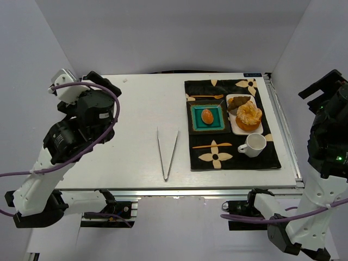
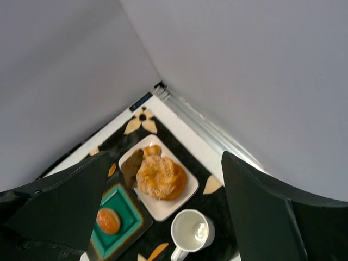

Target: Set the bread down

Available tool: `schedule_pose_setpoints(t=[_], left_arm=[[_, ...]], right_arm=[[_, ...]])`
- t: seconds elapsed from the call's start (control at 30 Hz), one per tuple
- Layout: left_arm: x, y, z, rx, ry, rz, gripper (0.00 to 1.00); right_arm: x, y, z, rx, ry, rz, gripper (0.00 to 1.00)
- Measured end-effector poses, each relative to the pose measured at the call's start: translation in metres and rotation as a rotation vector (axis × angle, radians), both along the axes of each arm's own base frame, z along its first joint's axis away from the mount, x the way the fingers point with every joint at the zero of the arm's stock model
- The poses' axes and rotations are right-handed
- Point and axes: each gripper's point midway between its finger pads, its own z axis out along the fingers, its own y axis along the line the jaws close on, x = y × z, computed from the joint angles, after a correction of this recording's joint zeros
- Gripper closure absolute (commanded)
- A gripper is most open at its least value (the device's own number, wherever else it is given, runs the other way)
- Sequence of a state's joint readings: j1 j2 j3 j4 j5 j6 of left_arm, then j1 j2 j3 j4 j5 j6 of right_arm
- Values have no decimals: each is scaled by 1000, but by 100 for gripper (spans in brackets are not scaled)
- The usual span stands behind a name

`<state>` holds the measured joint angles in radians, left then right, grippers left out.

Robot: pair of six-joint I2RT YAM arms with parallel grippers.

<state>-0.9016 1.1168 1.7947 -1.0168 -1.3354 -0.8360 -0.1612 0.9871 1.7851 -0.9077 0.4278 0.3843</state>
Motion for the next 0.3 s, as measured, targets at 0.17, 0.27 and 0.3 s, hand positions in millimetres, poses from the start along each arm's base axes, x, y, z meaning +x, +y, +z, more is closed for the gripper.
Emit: schedule_pose_setpoints(t=[0.17,0.27,0.3], left_arm=[[0,3,-1,24,7,18,2],[-6,12,3,12,-8,33,2],[-8,14,4,6,-13,34,2]], right_arm=[[-9,-8,11,-25,-11,-49,11],[-6,-8,6,-27,10,-42,11],[-5,-7,3,-24,20,-36,10]])
